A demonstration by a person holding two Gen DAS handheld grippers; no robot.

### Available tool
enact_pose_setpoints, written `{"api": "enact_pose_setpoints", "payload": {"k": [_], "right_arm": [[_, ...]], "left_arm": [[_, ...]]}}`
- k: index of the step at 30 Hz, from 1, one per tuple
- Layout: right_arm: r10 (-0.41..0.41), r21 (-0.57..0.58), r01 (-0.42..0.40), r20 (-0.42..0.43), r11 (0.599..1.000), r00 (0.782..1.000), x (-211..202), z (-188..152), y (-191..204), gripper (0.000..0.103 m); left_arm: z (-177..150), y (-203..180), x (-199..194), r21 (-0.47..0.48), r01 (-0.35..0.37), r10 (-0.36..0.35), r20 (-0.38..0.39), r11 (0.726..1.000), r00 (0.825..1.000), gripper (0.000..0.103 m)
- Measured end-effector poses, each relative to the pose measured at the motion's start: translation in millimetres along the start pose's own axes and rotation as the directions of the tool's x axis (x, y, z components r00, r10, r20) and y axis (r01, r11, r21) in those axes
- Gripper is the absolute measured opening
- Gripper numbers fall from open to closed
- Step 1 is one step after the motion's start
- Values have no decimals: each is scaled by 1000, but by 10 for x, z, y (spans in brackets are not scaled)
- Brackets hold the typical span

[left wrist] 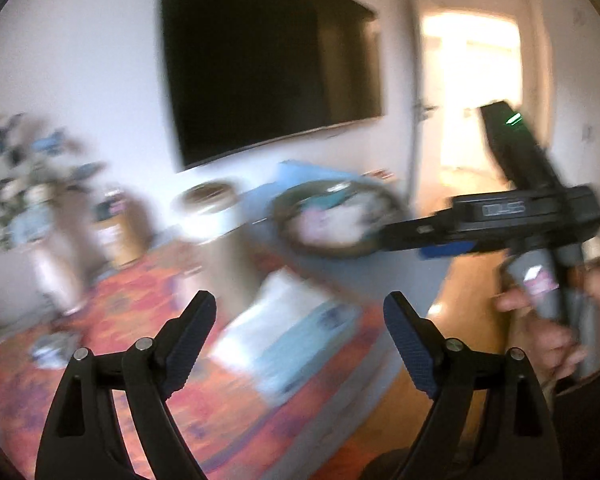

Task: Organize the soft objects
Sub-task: 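Move both tools back over the bed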

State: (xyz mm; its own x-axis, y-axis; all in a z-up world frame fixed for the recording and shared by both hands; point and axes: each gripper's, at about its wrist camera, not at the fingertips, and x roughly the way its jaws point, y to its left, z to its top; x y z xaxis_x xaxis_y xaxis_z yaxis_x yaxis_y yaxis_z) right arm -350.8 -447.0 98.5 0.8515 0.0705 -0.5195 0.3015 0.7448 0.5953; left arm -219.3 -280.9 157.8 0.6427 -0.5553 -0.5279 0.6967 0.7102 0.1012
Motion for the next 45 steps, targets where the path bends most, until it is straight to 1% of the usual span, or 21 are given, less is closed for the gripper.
{"api": "enact_pose_setpoints", "payload": {"k": [2,4,7,8,12,14,17,18,20,22,24,28,30,32,33,35,37,38,40,42,45], "right_arm": [[-4,-95,1,-26,995,1000,173,-79,258,88],[7,-173,-20,-75,985,997,378,-180,528,88],[78,-285,-118,-146,951,986,687,-337,992,88],[89,-321,-140,-170,937,981,798,-389,1144,88],[67,-415,-167,-245,894,967,1273,-558,1601,88],[47,-433,-161,-264,887,964,1524,-589,1779,88],[19,-431,-148,-289,890,957,1968,-600,2013,88],[0,-443,-130,-281,887,960,2077,-608,2089,88],[-76,-479,-48,-236,877,969,2362,-607,2213,88],[-105,-478,-9,-211,878,972,2609,-579,2278,88],[-101,-467,14,-162,884,982,2783,-560,2323,88],[-112,-458,60,-88,887,990,3060,-567,2378,88],[-106,-461,67,-59,885,993,3131,-588,2386,88],[-110,-465,79,-39,882,993,3168,-620,2380,88],[-116,-465,86,-36,881,993,3173,-627,2373,88],[-118,-456,97,-18,885,993,3148,-618,2361,89],[-137,-439,116,-16,891,990,3155,-614,2320,96],[-151,-433,127,-21,892,988,3173,-613,2304,96],[-171,-429,140,-34,892,985,3216,-608,2289,96],[-177,-436,139,-48,889,983,3243,-615,2286,96],[-206,-453,161,-52,877,977,3285,-638,2307,97]], "left_arm": [[-162,236,-12,-20,-88,87,-46,996,995,85],[-320,525,4,-64,-138,132,-88,988,987,85],[-534,994,32,-152,-211,191,-136,966,972,85],[-609,1196,45,-183,-260,231,-165,948,959,85],[-825,1769,84,-256,-380,323,-240,889,916,85],[-932,2024,100,-294,-413,340,-269,862,901,85],[-1118,2343,118,-333,-453,365,-296,827,883,85],[-1181,2432,150,-334,-479,386,-307,812,870,85],[-1309,2615,277,-326,-523,420,-336,788,843,85],[-1414,2768,390,-319,-545,430,-365,775,826,85],[-1495,2887,439,-332,-550,429,-373,766,823,85],[-1622,3071,509,-376,-551,417,-382,745,825,85],[-1683,3111,543,-384,-561,425,-385,733,819,85],[-1721,3131,595,-395,-565,414,-407,724,814,85],[-1714,3133,612,-395,-566,411,-412,724,813,85],[-1711,3111,645,-377,-579,423,-421,723,803,85],[-1722,3097,692,-362,-577,414,-436,733,799,85],[-1729,3095,716,-359,-571,403,-445,738,800,85],[-1753,3115,769,-356,-575,389,-473,737,791,86],[-1768,3146,760,-374,-573,381,-474,729,794,89],[-1799,3185,750,-407,-561,356,-477,721,804,90]]}}
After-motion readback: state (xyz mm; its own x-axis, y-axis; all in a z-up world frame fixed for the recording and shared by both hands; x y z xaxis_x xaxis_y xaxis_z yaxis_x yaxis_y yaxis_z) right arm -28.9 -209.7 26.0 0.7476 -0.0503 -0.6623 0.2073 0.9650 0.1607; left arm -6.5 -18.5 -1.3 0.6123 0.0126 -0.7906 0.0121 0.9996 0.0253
